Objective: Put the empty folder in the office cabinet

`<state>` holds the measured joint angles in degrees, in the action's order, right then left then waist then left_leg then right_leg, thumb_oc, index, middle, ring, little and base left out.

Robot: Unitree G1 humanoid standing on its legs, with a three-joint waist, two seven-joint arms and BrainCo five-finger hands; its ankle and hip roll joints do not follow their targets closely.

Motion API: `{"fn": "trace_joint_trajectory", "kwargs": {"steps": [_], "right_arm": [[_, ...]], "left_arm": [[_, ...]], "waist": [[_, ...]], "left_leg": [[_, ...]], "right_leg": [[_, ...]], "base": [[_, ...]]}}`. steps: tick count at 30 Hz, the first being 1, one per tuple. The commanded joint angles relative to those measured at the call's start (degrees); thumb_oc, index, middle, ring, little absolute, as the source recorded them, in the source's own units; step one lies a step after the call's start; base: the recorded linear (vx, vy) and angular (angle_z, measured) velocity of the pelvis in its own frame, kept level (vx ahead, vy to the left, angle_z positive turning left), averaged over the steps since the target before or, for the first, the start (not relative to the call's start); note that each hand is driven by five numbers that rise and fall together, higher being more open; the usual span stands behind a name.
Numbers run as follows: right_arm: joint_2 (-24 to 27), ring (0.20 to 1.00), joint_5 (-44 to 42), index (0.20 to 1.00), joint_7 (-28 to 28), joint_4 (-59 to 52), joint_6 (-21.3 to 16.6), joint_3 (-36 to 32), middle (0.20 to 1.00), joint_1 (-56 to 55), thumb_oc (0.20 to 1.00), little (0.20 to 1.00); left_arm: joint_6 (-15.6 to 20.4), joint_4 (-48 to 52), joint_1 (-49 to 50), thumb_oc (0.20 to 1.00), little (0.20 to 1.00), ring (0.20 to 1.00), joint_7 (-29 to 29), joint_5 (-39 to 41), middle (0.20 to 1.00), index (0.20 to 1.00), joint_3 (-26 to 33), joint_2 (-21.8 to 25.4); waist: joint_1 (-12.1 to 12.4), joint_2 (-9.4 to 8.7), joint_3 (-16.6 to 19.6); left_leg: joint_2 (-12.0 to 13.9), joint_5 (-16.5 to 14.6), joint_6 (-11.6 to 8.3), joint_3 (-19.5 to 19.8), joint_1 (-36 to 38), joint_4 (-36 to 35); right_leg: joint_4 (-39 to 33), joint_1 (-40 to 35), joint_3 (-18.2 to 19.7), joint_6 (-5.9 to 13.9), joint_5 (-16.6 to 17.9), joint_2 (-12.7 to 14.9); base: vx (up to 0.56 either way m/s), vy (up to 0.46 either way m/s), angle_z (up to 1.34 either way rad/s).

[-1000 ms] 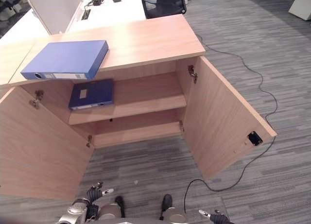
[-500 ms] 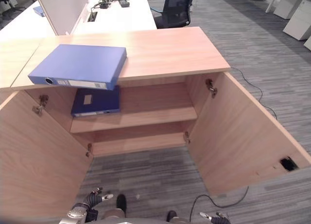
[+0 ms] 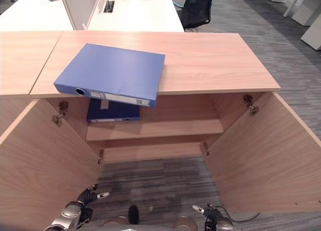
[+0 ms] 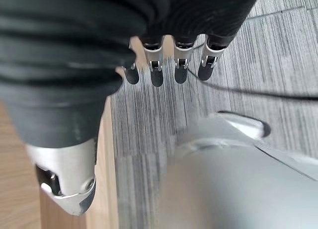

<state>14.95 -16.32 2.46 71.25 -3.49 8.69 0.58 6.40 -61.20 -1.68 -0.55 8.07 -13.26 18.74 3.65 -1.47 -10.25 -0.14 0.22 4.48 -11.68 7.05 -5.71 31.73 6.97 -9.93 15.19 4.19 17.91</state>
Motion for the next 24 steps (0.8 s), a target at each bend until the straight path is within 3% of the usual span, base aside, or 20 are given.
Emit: {"fn": "trace_joint_trajectory", "kwargs": {"steps": [1,3,6,7,9,24], "right_arm": [[0.8,1.0,1.1,1.0,-0.2,-2.3,-0.6,0.7,1.0,0.2,1.0,1.0],[0.9,1.0,1.0,1.0,-0.2,-2.1,-0.4,0.7,1.0,-0.1,1.0,1.0],[1.0,1.0,0.9,1.0,-0.3,-2.1,-0.4,0.7,1.0,0.0,1.0,1.0],[1.1,1.0,0.8,1.0,-0.2,-2.1,-0.3,0.7,1.0,0.0,1.0,1.0],[1.3,1.0,0.9,1.0,-0.2,-2.0,-0.4,0.6,1.0,-0.7,1.0,1.0],[2.5,1.0,2.0,1.0,0.1,-1.0,-0.6,0.9,1.0,-1.8,1.0,1.0]], "left_arm": [[1.1,0.5,-1.6,1.0,1.0,1.0,0.2,-1.0,1.0,1.0,2.3,0.6],[1.3,0.2,-1.7,1.0,1.0,1.0,0.1,-0.7,1.0,1.0,2.4,0.6],[1.3,-0.4,-2.1,1.0,1.0,1.0,-0.2,-0.8,1.0,1.0,2.2,0.4],[1.5,-0.6,-2.2,1.0,1.0,1.0,-0.4,-0.9,1.0,1.0,2.2,0.4],[1.8,-0.5,-2.4,1.0,1.0,1.0,-0.4,-1.0,1.0,1.0,2.1,0.1],[2.0,0.4,-1.0,1.0,1.0,1.0,-0.3,-2.1,1.0,1.0,0.3,-2.2]], "waist": [[-0.6,-0.09,-0.3],[-1.2,-0.01,-0.5],[-2.0,-0.17,-1.0],[-3.0,-0.17,-1.5],[-3.3,-0.43,-1.5],[-2.9,0.42,1.7]], "left_leg": [[3.5,-0.4,-6.14,0.6,-2.4,1.0],[3.4,-1.2,-6.75,1.5,-1.3,0.8],[3.2,-1.9,-7.25,2.5,-0.4,0.7],[2.9,-2.3,-7.27,3.3,0.4,0.7],[2.5,-2.6,-7.38,3.7,0.8,0.9],[4.0,-2.7,-9.09,6.1,2.3,0.7]], "right_leg": [[-7.4,-5.0,-1.5,-2.03,1.0,-3.7],[-15.5,-4.3,-2.2,-3.25,-2.1,-4.4],[-21.5,-3.0,-1.2,-3.17,-1.6,-4.5],[-22.2,-1.5,1.5,-2.52,-0.4,-5.1],[-24.8,-2.9,3.3,-2.39,-0.6,-5.3],[-31.0,-10.9,0.9,-4.0,-2.7,-6.4]], "base": [[0.11,-0.003,0.13],[0.17,-0.057,0.26],[0.12,-0.042,0.21],[0.14,-0.03,0.38],[0.09,-0.047,0.46],[0.05,-0.074,0.08]]}}
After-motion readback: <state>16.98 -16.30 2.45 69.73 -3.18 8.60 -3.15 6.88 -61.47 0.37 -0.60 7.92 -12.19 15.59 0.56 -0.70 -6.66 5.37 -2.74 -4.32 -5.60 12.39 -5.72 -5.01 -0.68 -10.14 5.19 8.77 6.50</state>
